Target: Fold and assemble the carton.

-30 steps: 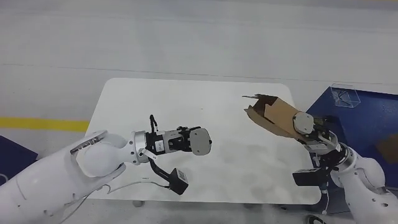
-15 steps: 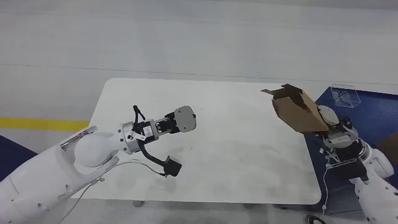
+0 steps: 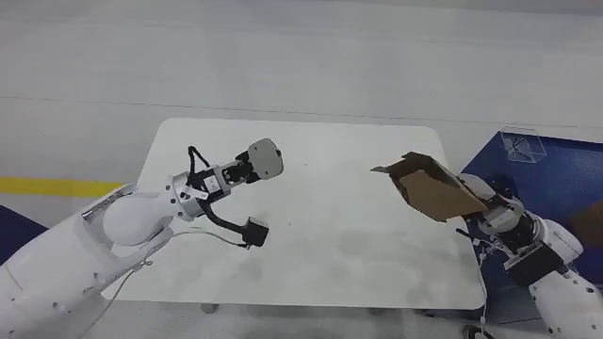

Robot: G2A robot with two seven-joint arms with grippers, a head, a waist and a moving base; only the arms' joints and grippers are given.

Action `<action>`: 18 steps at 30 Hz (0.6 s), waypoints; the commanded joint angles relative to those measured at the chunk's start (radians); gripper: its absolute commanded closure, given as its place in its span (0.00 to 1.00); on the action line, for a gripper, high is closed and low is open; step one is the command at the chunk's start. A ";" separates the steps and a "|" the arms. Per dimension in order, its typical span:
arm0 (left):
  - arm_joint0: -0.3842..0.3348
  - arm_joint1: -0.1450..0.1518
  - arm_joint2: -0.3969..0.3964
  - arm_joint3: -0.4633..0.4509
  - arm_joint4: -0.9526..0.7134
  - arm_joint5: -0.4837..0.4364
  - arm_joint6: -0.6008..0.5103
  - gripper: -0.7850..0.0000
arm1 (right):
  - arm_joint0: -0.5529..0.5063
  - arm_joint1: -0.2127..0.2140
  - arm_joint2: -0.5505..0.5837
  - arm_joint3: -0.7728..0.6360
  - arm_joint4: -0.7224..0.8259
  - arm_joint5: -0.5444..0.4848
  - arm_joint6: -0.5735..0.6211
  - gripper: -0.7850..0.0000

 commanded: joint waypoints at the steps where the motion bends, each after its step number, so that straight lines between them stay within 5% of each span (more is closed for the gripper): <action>1: 0.019 0.010 -0.032 0.001 0.021 -0.006 -0.034 0.00 | 0.012 0.003 -0.019 0.007 -0.048 -0.029 -0.059 1.00; 9: 0.063 0.017 -0.088 -0.080 0.082 -0.212 -0.036 0.00 | 0.070 0.040 -0.169 0.019 -0.118 0.020 -0.123 1.00; 18: 0.066 -0.002 -0.083 -0.087 0.087 -0.223 -0.012 0.00 | 0.116 0.061 -0.246 0.038 -0.060 -0.025 -0.078 1.00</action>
